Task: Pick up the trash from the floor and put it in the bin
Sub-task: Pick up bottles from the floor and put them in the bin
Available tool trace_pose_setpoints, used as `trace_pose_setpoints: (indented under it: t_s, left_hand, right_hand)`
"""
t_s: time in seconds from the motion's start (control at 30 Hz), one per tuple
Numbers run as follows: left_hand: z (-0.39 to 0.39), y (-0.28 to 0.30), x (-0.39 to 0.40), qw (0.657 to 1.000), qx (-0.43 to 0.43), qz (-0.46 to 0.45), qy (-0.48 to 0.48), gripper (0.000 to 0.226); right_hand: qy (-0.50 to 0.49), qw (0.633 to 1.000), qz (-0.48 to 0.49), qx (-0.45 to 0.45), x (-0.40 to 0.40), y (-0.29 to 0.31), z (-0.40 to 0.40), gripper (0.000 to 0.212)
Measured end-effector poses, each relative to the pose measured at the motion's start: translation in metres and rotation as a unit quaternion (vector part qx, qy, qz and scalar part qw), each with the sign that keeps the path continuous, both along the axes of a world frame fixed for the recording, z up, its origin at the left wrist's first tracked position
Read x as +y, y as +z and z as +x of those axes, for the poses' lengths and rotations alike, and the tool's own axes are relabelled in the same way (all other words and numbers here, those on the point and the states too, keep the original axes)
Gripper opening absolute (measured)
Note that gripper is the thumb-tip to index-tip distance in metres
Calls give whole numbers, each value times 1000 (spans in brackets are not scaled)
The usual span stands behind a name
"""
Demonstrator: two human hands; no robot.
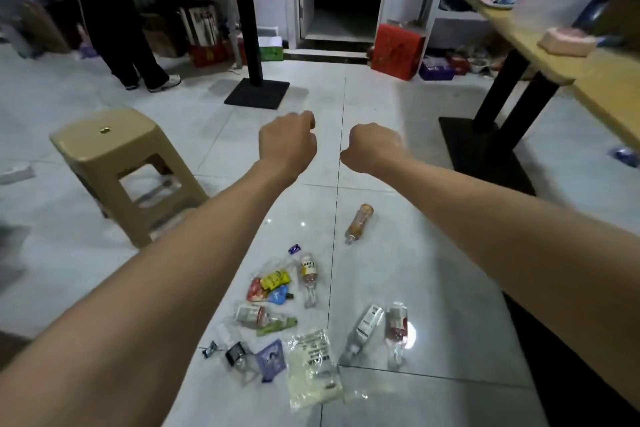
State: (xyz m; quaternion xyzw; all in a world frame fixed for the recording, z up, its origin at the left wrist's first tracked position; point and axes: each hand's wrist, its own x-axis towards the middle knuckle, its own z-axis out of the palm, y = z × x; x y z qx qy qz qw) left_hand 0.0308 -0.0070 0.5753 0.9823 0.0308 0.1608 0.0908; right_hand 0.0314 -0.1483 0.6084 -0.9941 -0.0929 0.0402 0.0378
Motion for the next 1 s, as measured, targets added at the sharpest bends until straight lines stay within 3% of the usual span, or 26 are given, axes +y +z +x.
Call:
trace_pose_setpoints:
  t_s: [0.1,0.2,0.27,0.43,0.63,0.87,1.0]
  left_hand:
    - [13,-146,5,1000,-8,-6,-6,36]
    - [16,-280,15,1000,-8,-5,-27,39]
    - [18,-363,24,999,6,7,-34,40]
    - [20,-515,44,995,95,28,-23,43]
    - [31,-606,52,984,167,60,-27,53]
    - [41,-646,48,972,212,95,-38,61]
    - [45,-655,54,969,224,97,-30,66]
  right_hand:
    - [-6,1000,-12,21,3,-148,14,14]
    - [-2,999,-10,39,5,-281,23,6]
    - [-1,999,-9,45,10,-361,30,17]
    - [-22,997,4,71,25,-510,38,34]
    - [-44,990,43,129,57,-618,45,59]
    - [-151,958,150,191,72,-696,47,91]
    - [-206,911,263,242,76,-719,48,65]
